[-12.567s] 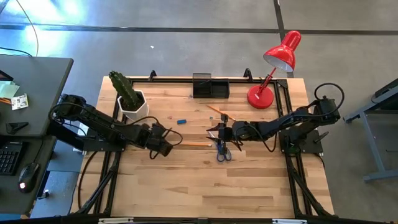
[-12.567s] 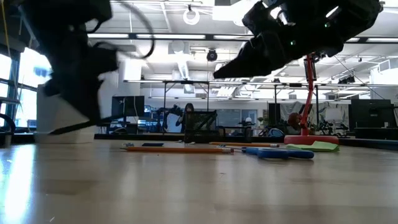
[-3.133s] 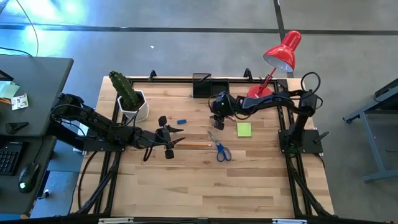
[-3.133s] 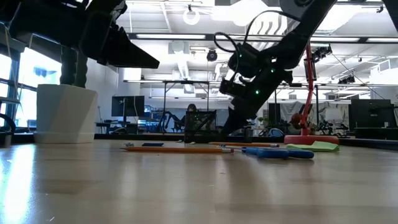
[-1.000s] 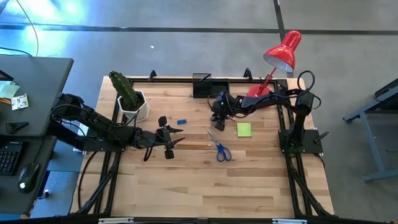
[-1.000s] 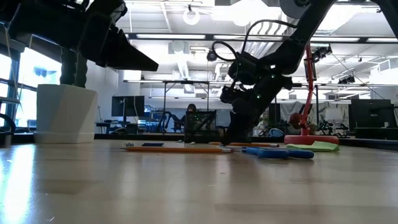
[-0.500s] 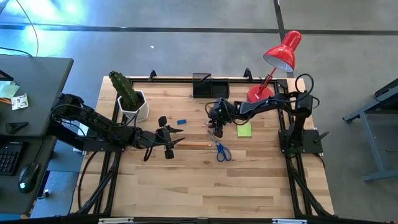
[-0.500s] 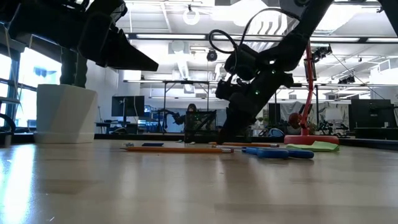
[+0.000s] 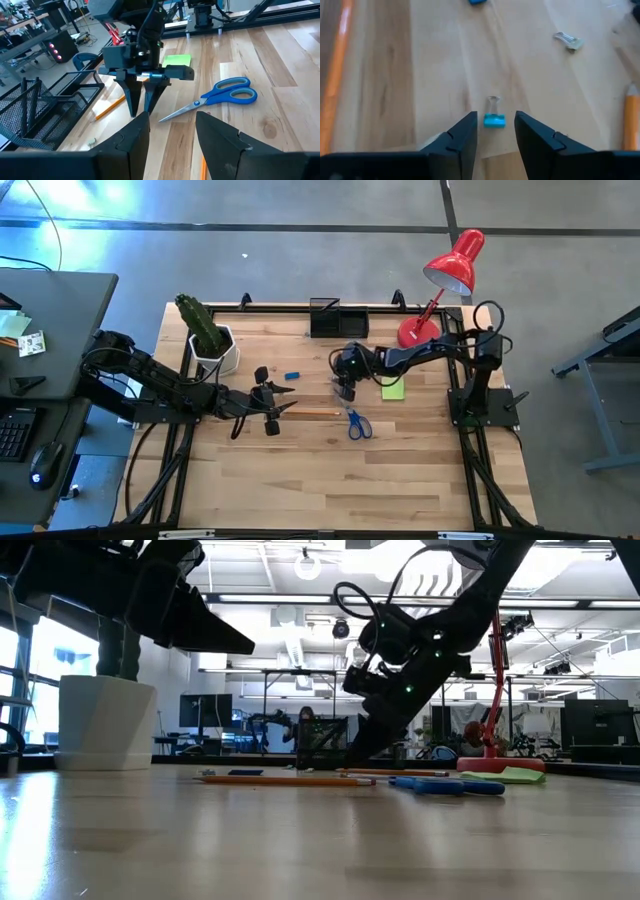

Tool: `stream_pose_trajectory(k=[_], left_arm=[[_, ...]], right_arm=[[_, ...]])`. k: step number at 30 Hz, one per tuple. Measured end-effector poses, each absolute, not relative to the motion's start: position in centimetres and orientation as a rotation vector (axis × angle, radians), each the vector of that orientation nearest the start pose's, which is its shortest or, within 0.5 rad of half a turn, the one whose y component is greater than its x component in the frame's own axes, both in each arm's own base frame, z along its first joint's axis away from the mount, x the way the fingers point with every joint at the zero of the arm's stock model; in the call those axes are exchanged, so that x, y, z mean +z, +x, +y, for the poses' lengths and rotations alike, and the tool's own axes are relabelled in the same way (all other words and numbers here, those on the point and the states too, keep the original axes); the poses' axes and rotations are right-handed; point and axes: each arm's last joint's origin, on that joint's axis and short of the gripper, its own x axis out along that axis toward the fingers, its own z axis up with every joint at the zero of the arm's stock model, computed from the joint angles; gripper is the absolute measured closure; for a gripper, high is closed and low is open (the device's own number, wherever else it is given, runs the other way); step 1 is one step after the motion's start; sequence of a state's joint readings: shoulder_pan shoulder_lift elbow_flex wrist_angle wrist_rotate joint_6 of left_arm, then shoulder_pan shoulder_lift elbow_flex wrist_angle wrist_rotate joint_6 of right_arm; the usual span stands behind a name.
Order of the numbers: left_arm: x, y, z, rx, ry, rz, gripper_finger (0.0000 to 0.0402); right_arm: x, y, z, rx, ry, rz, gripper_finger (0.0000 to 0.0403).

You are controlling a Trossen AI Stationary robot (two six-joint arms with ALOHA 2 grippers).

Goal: Pick and place office supplies into organizer
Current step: Put the middle blue binder clip into the bottom left section of the desk organizer

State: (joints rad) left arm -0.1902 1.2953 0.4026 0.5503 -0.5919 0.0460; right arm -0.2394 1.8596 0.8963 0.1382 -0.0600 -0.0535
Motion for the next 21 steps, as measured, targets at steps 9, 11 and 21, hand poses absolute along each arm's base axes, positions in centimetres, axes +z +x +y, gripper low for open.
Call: stream_pose_trajectory(k=[9, 11, 21], left_arm=[[17.3, 23.4, -2.9, 0.391, 0.177, 0.329, 0.0252], [17.3, 23.4, -2.9, 0.391, 0.177, 0.330, 0.0252], [17.3, 23.4, -2.8, 0.391, 0.177, 0.330, 0.0252]], right_arm=[[10.8, 34.4, -8.3, -0.167, 0.060, 0.821, 0.0279], [10.8, 34.4, -8.3, -0.165, 0.059, 0.822, 0.0279], [10.7, 34.3, -8.2, -0.154, 0.064, 0.830, 0.0279]])
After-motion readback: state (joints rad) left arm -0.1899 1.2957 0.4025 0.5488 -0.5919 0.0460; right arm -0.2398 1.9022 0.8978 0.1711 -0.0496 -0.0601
